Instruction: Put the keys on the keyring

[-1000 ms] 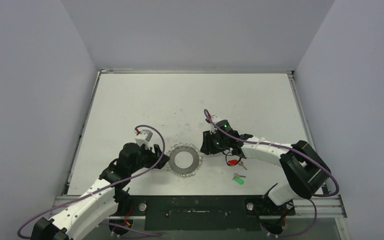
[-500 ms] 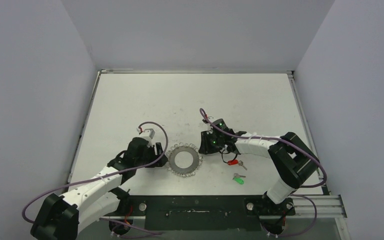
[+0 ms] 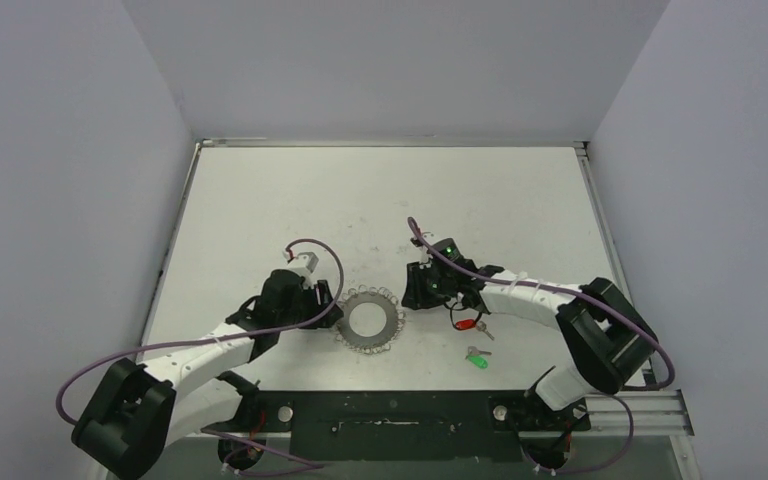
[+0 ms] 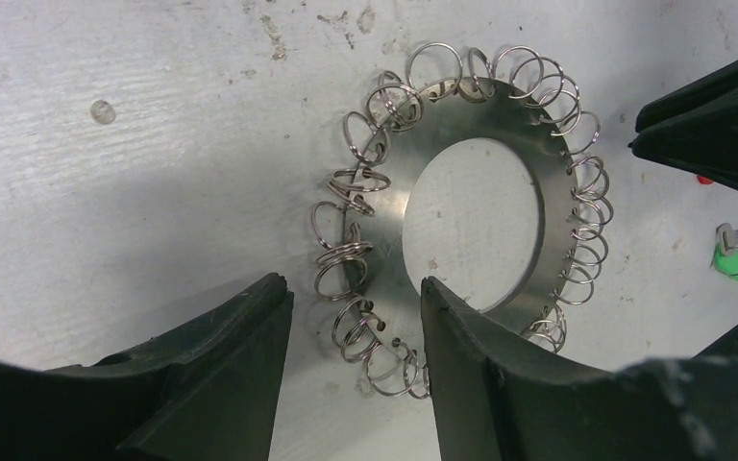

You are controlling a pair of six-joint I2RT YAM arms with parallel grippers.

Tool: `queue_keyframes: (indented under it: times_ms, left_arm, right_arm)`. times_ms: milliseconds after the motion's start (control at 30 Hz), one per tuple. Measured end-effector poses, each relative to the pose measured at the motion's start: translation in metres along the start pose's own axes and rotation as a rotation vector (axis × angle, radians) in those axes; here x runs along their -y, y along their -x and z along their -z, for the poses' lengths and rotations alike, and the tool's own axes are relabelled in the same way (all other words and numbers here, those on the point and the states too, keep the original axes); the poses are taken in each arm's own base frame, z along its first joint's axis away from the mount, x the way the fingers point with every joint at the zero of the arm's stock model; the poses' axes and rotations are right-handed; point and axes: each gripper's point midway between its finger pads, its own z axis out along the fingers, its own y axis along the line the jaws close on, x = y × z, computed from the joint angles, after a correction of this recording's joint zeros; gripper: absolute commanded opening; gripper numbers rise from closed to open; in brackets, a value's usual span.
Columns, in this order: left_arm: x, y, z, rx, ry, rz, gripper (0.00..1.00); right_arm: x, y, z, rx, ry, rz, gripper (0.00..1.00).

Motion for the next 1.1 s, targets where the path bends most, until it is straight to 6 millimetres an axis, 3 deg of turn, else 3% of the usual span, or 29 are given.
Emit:
queue_keyframes:
  times_ms: [200,400,700,900,1100]
  left_arm:
    - [0.005,-0.004,-0.013,-0.030,-0.030,-0.001,0.47]
    - [0.026,0.002,-0.032,-0.061,-0.084,-0.027,0.47]
    - [0.063,-0.006,-0.049,-0.097,-0.170,-0.123,0.48]
    - [0.064,-0.002,-0.046,-0.079,-0.169,-0.163,0.51]
    - [0.070,0.028,-0.015,0.053,-0.181,-0.267,0.52]
  right_arm:
    - [0.003,0.005,0.018,0.036,-0.015,-0.005,0.28]
    - [0.015,-0.001,0.029,0.034,-0.047,-0.021,0.29]
    - [0.021,-0.003,0.039,0.039,-0.067,-0.031,0.31]
    - [0.022,-0.006,0.041,0.029,-0.071,-0.025,0.31]
    - [0.020,-0.004,0.045,0.040,-0.066,-0.009,0.32]
